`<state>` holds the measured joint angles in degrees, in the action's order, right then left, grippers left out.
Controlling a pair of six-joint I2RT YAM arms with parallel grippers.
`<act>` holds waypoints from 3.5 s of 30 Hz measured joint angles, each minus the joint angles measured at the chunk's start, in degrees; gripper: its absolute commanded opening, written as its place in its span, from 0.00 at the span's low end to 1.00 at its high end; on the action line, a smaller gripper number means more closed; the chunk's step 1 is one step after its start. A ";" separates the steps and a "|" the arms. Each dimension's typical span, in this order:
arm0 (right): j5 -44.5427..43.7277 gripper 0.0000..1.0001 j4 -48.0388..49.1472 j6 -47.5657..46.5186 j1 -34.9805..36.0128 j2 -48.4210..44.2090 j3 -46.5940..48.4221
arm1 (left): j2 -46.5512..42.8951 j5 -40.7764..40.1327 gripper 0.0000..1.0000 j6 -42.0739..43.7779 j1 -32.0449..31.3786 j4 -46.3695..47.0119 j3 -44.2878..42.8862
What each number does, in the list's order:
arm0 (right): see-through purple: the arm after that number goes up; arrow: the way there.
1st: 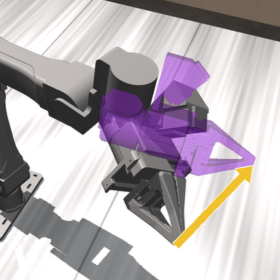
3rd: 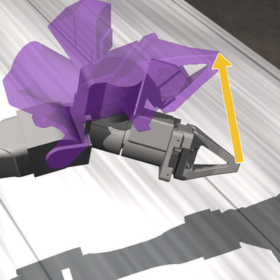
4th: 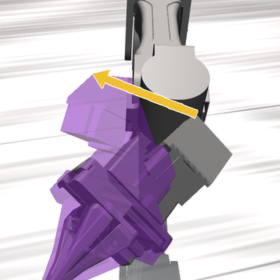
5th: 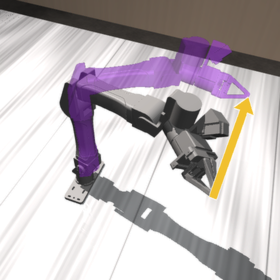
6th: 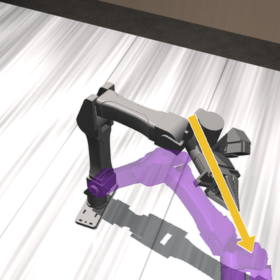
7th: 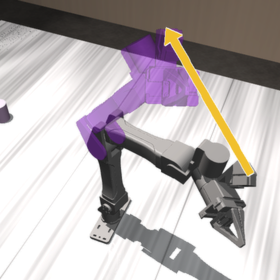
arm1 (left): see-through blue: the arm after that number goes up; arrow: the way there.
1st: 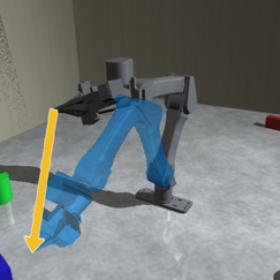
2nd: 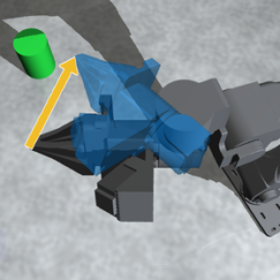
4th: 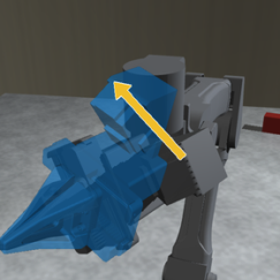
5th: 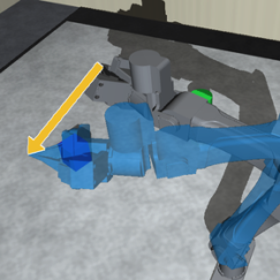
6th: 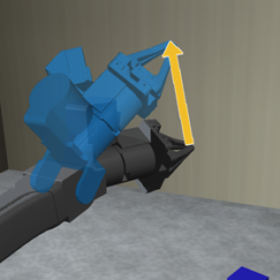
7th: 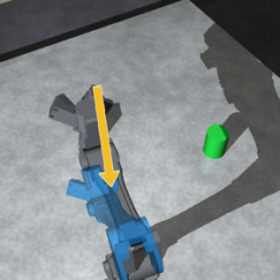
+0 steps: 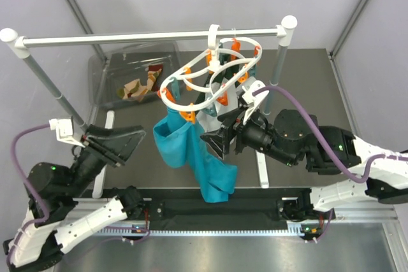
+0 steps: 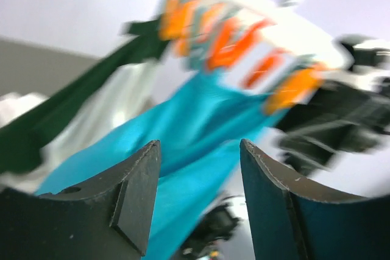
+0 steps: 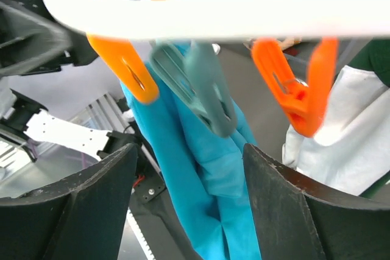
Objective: Clip the socks to the hanger
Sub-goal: Rotate the hanger at the clothesline, then open the clamp at the hanger.
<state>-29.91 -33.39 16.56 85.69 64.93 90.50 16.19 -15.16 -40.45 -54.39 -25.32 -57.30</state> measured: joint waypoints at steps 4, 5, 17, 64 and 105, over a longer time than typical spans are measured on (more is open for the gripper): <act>0.72 0.63 -0.55 -0.35 0.00 1.01 2.69 | -0.42 10.19 0.56 -3.21 0.00 8.13 -0.02; 0.98 0.62 -0.52 -0.35 0.00 1.14 3.10 | 0.22 12.26 0.55 -3.85 0.02 9.33 -0.07; 2.99 0.67 5.22 0.15 0.00 2.34 -8.09 | 8.50 23.02 0.51 -6.16 0.00 10.54 0.42; 20.63 0.75 31.10 14.58 -13.88 17.90 -17.51 | 3.17 -13.90 0.67 -19.39 0.00 -5.97 25.05; 7.93 0.50 11.50 5.51 4.28 -9.14 -11.43 | -4.22 7.23 0.55 -9.79 0.00 0.44 10.84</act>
<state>-21.98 -21.89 22.06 89.97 55.79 79.07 11.97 -7.92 -50.24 -54.39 -24.88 -46.46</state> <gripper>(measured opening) 0.544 0.555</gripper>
